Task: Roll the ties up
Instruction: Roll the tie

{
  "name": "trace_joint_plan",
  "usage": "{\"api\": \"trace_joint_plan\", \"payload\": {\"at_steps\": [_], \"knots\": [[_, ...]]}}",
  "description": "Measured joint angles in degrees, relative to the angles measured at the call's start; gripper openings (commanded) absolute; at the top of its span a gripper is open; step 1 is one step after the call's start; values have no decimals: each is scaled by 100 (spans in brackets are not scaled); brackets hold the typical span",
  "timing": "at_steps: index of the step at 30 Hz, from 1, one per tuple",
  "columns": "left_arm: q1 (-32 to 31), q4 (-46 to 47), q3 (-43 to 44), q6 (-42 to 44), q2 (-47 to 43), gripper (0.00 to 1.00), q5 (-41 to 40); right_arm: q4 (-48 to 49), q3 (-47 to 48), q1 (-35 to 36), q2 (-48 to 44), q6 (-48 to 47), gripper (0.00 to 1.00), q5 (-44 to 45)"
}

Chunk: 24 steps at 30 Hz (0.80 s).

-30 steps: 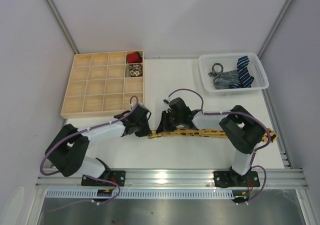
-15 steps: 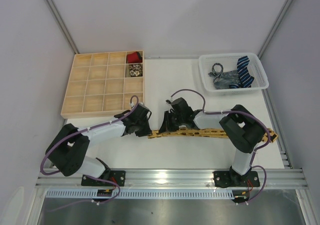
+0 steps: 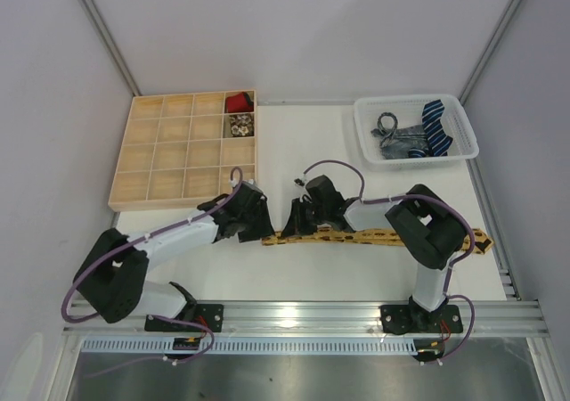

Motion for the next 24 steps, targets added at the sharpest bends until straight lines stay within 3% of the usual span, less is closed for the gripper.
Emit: {"api": "trace_joint_plan", "payload": {"at_steps": [9, 24], "knots": [[223, 332, -404, 243, -664, 69, 247, 302, -164, -240, 57, -24, 0, -402], [356, 1226, -765, 393, -83, 67, 909, 734, -341, -557, 208, -129, 0, -1014]]}}
